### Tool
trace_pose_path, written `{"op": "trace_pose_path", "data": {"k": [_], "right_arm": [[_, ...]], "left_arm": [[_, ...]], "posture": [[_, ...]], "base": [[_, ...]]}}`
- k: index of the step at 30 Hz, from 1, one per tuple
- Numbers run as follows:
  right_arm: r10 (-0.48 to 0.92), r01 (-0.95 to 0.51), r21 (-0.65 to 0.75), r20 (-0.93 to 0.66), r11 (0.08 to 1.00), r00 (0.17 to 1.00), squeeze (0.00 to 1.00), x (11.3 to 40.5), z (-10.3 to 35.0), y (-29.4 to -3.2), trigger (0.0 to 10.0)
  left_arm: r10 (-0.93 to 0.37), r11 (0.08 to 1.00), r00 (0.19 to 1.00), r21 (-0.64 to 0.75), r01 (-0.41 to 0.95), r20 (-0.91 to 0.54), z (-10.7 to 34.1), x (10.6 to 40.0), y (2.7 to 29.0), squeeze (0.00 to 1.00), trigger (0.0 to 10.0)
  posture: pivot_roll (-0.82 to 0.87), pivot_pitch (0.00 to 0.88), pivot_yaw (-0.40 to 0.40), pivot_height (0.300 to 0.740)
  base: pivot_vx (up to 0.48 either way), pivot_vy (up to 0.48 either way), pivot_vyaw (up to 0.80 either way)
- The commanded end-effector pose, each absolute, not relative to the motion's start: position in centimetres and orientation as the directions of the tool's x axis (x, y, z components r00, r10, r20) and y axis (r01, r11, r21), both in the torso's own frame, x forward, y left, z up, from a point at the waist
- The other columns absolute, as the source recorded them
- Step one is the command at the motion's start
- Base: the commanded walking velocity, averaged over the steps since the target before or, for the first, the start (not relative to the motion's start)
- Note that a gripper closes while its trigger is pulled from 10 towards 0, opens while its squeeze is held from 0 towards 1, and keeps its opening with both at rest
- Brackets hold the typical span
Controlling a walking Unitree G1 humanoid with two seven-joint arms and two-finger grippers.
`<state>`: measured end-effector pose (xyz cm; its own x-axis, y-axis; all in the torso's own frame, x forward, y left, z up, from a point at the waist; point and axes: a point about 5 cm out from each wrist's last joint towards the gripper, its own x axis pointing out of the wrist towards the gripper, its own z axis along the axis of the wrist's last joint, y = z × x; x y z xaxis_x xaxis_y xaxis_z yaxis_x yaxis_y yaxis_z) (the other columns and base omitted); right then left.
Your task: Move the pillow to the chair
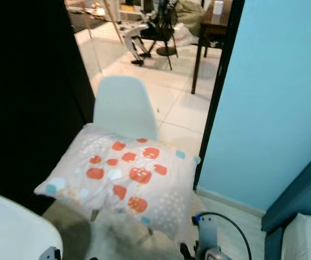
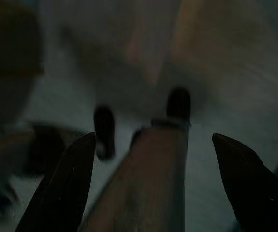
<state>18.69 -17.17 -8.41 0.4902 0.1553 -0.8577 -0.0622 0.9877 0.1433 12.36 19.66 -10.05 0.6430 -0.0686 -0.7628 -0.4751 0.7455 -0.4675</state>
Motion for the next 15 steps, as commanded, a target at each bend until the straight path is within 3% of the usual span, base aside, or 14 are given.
{"op": "trace_pose_path", "data": {"k": [1, 15], "right_arm": [[0.144, -0.083, 0.119, -0.878, 0.989, 0.456, 0.0, 17.96, -8.78, -17.25, 10.0], [0.132, -0.125, 0.086, -0.895, 0.988, 0.425, 0.0, 17.16, -9.12, -17.56, 10.0]], "left_arm": [[-0.072, 0.751, 0.622, -0.453, -0.481, -0.78, -10.31, 11.9, 19.28, 0.0, 10.0], [-0.063, 0.745, 0.601, -0.438, -0.502, -0.796, -10.56, 11.41, 19.01, 0.0, 10.0]], "posture": [[-0.04, 0.058, -0.015, 0.74], [-0.04, 0.06, -0.025, 0.74]], "base": [[-0.401, 0.0, 0.0], [-0.399, 0.0, 0.0]]}}
